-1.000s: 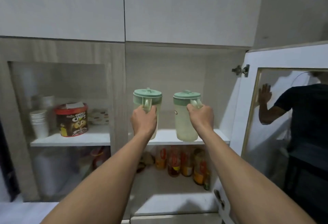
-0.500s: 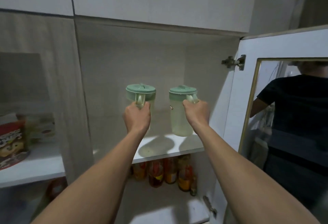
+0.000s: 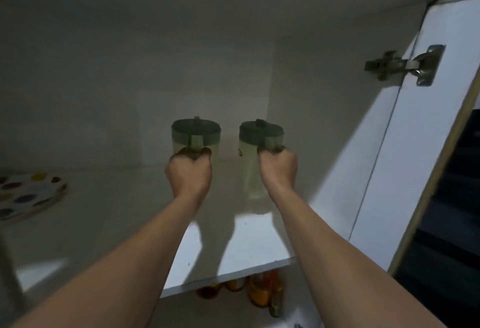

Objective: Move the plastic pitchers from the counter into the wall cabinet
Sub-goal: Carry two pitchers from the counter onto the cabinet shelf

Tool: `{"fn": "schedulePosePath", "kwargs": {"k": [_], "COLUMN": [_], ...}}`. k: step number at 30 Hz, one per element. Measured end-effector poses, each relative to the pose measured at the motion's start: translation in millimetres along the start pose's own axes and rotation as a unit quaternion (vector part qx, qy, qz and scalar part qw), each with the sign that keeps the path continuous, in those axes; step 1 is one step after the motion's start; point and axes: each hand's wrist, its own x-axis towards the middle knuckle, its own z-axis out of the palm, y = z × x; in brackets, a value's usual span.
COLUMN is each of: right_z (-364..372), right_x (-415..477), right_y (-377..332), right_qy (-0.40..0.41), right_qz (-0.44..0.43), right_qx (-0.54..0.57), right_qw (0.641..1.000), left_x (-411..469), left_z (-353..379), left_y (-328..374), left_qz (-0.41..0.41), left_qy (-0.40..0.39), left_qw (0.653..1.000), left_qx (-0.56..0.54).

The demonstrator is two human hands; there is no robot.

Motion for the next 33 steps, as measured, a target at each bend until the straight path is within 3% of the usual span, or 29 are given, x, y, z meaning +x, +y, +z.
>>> {"fn": "schedulePosePath", "kwargs": {"k": [4, 15, 33], "right_z": [33, 107, 133], "right_x": [55, 157, 220], "right_y": [34, 105, 136], "right_qy": [-0.023, -0.047, -0.077], "right_qz": [-0.009, -0.007, -0.007], "right_qx": [-0.017, 0.007, -0.019], "right_qw": [1.0, 0.999, 0.997], "left_x": [34, 111, 146], "left_z": [48, 156, 217], "left_y": [-21, -71, -91], "left_qz": [-0.002, -0.023, -0.049], "left_qy": [-0.001, 0.021, -0.003], "left_qw": [0.998, 0.999, 0.999], "left_qx": [0.056, 0.015, 0.007]}}
